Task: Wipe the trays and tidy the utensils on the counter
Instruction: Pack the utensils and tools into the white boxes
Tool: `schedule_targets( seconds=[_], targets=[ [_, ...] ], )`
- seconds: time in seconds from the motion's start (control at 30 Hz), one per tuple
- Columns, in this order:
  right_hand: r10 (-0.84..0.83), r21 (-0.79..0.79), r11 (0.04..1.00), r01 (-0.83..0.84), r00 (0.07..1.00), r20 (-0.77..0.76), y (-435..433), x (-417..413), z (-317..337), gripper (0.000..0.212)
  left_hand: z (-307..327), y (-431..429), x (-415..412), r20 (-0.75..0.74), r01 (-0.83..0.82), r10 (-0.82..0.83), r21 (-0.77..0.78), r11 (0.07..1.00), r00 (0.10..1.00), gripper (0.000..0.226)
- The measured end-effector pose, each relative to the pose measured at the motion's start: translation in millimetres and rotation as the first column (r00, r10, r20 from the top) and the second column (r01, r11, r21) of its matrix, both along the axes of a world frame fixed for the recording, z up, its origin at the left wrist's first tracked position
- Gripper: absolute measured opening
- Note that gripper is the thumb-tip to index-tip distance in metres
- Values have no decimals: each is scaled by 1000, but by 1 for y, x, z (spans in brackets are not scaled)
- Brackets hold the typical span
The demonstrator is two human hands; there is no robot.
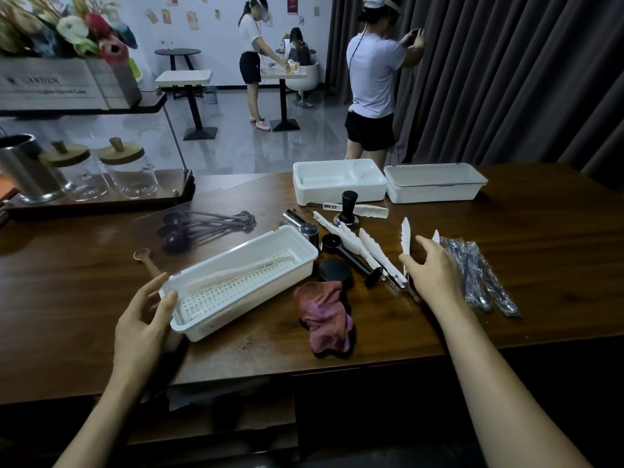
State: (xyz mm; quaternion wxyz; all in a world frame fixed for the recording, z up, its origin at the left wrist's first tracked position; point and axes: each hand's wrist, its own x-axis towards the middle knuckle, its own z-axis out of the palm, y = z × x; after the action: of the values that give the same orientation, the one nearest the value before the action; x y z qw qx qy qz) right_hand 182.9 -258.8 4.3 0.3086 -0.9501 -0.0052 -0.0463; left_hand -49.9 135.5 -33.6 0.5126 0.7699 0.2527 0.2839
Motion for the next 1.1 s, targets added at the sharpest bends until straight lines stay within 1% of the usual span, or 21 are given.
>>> schedule_targets(
  seconds=[0.07, 0.1, 0.17, 0.37, 0.7, 0.83, 0.9, 1.0, 1.1],
  targets=[
    [-49, -105, 994, 39, 995, -91, 0, -1, -5, 99, 1, 0, 0, 0, 7, -7, 2, 1000, 1000, 35],
    [-60, -128, 991, 41, 988, -144, 1, -1, -7, 109, 1, 0, 0, -5, 8, -8, 4, 1000, 1000, 35],
    [-45, -112, 993, 23, 979, -199, 3, 0, -9, 115, 2, 0, 0, -10, 5, -5, 7, 1000, 1000, 35],
    [-3, -55, 998, -6, 986, -169, 10, 1, -4, 102, 6, -4, -1, -5, 14, -14, -5, 1000, 1000, 39],
    [32, -48, 998, -30, 999, 40, 16, -1, 14, 77, 1, 3, 0, -4, 28, -28, -2, 1000, 1000, 35],
    [140, -25, 990, -140, 990, -13, 34, -13, 27, 68, 4, 1, 0, 9, 31, -31, -17, 999, 999, 31],
    [210, -20, 977, -210, 978, -1, 47, -20, 32, 62, 7, 0, 0, 21, 37, -36, -35, 999, 999, 31],
    [298, -54, 954, -295, 954, 40, 68, -31, 37, 54, 9, -2, 0, 24, 40, -39, -34, 999, 999, 31],
    [325, -37, 946, -323, 944, 58, 86, -39, 41, 58, 10, -2, 0, 27, 39, -39, -33, 999, 999, 32]
  ],
)
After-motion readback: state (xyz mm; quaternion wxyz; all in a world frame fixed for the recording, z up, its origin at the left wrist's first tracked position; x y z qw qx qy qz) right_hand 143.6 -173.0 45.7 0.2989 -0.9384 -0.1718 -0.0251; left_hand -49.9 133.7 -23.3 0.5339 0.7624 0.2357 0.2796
